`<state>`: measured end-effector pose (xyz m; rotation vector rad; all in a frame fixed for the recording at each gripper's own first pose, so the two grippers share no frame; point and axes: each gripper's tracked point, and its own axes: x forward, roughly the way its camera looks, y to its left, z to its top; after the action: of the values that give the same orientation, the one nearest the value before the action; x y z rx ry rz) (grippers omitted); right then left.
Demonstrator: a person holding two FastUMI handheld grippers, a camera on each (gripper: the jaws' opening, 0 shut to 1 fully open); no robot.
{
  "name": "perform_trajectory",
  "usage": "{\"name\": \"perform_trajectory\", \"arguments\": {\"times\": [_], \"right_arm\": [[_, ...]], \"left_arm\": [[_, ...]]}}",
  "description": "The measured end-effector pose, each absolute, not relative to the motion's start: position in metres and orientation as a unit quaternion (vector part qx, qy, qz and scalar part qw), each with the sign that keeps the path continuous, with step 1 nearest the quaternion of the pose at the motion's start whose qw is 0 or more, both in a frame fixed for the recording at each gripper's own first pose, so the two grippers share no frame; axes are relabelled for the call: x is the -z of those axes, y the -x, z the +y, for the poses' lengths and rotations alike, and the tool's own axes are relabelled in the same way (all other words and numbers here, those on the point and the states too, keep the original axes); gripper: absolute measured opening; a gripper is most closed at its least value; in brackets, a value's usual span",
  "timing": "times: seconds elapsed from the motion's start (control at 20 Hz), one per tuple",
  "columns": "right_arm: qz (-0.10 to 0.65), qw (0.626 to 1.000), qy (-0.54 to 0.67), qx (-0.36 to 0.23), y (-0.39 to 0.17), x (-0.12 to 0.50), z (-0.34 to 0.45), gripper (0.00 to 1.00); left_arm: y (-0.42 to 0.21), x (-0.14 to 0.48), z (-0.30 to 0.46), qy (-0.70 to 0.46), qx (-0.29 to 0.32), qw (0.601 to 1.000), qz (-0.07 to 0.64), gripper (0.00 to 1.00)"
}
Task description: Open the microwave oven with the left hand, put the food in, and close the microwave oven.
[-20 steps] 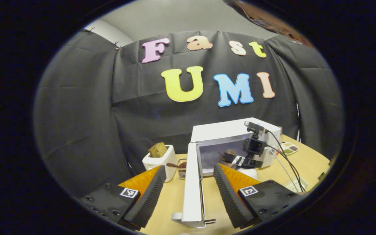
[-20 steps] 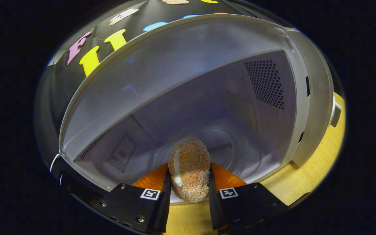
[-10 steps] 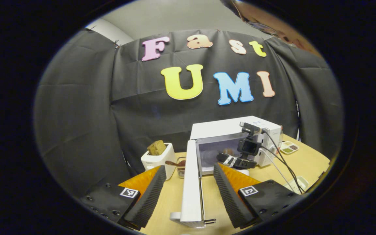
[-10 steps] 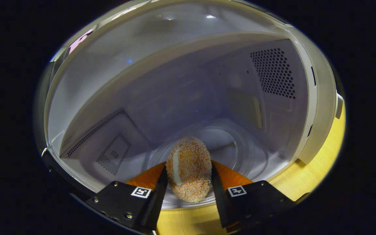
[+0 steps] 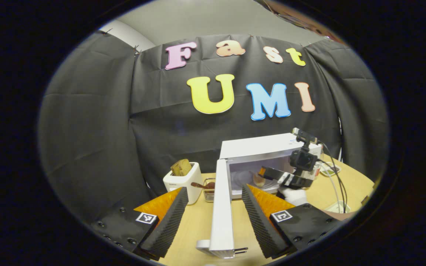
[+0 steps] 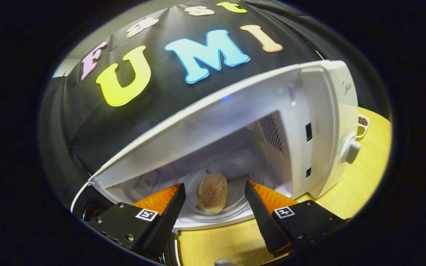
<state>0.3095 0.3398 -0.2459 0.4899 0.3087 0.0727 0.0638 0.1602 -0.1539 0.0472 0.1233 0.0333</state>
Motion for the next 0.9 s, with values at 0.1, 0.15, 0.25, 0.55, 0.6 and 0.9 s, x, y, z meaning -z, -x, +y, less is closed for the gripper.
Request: {"name": "perform_trajectory", "arguments": {"times": [0.1, 0.15, 0.25, 0.55, 0.6, 0.9], "right_arm": [[0.137, 0.971, -0.19, -0.047, -0.282, 0.218, 0.324, 0.98], [0.123, 0.977, -0.164, -0.056, -0.263, 0.2, 0.317, 0.98], [0.091, 0.985, -0.125, -0.07, -0.234, 0.16, 0.298, 0.98], [0.077, 0.99, -0.083, -0.079, -0.157, 0.097, 0.229, 0.98], [0.076, 0.992, -0.075, -0.069, -0.146, 0.091, 0.213, 0.98], [0.082, 0.996, -0.026, -0.037, -0.085, 0.059, 0.148, 0.98]], "left_arm": [[-0.062, 0.149, 0.167, -0.019, -0.025, 0.998, 0.053, 0.98], [-0.061, 0.147, 0.168, -0.016, -0.025, 0.998, 0.049, 0.98], [-0.061, 0.148, 0.172, -0.014, -0.024, 0.998, 0.055, 0.98], [-0.058, 0.131, 0.2, -0.054, -0.04, 0.997, 0.03, 0.98], [-0.059, 0.133, 0.205, -0.053, -0.044, 0.997, 0.03, 0.98], [-0.059, 0.175, 0.25, -0.043, -0.082, 0.994, 0.06, 0.96]]}}
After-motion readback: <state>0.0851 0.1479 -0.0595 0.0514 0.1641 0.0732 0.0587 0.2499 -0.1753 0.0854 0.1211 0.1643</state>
